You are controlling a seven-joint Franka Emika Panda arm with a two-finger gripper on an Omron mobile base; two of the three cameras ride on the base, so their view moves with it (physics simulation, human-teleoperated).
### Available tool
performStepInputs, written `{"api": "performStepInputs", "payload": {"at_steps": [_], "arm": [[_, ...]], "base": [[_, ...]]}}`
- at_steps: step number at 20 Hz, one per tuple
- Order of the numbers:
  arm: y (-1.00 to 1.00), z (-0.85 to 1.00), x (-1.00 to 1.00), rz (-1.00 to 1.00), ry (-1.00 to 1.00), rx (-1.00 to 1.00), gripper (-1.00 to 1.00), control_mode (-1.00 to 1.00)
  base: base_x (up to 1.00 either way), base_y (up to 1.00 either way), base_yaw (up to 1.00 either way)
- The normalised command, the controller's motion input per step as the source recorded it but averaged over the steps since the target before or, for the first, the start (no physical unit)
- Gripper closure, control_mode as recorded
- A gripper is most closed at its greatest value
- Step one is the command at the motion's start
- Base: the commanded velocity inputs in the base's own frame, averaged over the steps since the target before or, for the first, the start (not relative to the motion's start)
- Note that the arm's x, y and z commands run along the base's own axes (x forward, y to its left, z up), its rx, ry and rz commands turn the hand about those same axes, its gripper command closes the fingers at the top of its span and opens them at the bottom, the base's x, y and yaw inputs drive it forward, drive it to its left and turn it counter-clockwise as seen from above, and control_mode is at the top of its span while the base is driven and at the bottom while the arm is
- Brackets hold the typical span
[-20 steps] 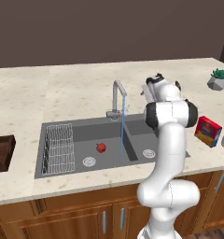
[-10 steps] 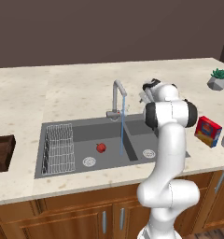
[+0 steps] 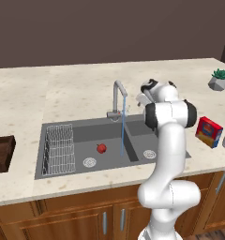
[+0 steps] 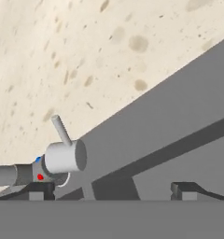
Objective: Pick up all produce items and place them in the sink. Turn on the sink faucet to wash them. Then turn the sink off and put them in the tray.
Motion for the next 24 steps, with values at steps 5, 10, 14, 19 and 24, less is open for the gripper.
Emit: {"api": "performStepInputs", "payload": {"at_steps": [5, 10, 14, 19, 24], "arm": [[0.0, -0.32, 0.0, 0.2, 0.0, -0.06, -1.0, -1.0], [0.0, -0.19, 0.03, 0.13, -0.03, 0.0, -1.0, -1.0], [0.0, -0.09, 0.11, 0.1, -0.09, 0.0, -1.0, -1.0], [0.01, -0.17, 0.16, 0.09, -0.09, 0.0, -1.0, -1.0], [0.02, -0.16, 0.15, 0.09, -0.12, 0.0, -1.0, -1.0]], "base": [[0.0, 0.0, 0.0], [0.0, 0.0, 0.0], [0.0, 0.0, 0.0], [0.0, 0.0, 0.0], [0.0, 0.0, 0.0]]}}
